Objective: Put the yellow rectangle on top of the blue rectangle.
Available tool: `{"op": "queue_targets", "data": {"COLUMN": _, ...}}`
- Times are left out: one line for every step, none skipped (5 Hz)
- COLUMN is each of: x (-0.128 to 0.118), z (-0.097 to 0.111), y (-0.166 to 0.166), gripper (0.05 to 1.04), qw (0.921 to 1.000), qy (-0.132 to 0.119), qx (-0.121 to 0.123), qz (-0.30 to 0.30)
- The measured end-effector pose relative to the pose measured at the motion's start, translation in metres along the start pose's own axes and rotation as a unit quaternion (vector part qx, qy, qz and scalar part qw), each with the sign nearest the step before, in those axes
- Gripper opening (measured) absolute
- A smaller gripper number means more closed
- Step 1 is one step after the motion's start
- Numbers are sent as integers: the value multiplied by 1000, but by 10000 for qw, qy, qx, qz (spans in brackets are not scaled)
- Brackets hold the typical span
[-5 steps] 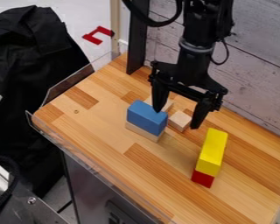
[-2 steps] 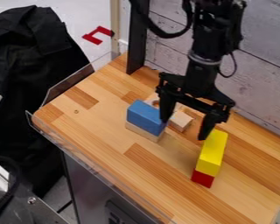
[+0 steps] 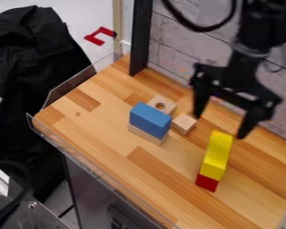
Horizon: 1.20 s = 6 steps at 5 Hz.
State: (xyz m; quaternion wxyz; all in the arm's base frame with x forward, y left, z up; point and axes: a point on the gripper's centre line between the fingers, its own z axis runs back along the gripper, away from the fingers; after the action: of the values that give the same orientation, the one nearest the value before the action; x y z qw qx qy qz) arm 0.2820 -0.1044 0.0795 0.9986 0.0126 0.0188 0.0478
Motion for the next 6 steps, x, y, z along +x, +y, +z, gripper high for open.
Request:
{"op": "queue_targets", "data": {"x": 5, "z": -10, "y": -14, "gripper": 1000, "qw": 9995, "qy": 277, "qx": 34, "qz": 138}}
{"op": "queue_targets", "data": {"x": 6, "z": -29, "y": -17, "gripper": 1000, "qw": 9970, "qy": 698, "qx": 57, "qz": 323}}
{"op": "queue_targets", "data": {"x": 7, "z": -36, "y": -15, "gripper": 1000, "qw": 9956, "qy": 815, "qx": -61, "qz": 464}}
{"op": "queue_targets", "data": {"x": 9, "z": -43, "y": -4, "gripper": 1000, "qw": 9937, "qy": 900, "qx": -97, "qz": 663}}
{"op": "queue_targets", "data": {"x": 6, "z": -47, "y": -1, "gripper": 1000, "qw": 9925, "qy": 959, "qx": -160, "qz": 747}}
{"op": "queue_targets", "data": {"x": 7, "z": -48, "y": 3, "gripper": 1000, "qw": 9922, "qy": 954, "qx": -179, "qz": 783}}
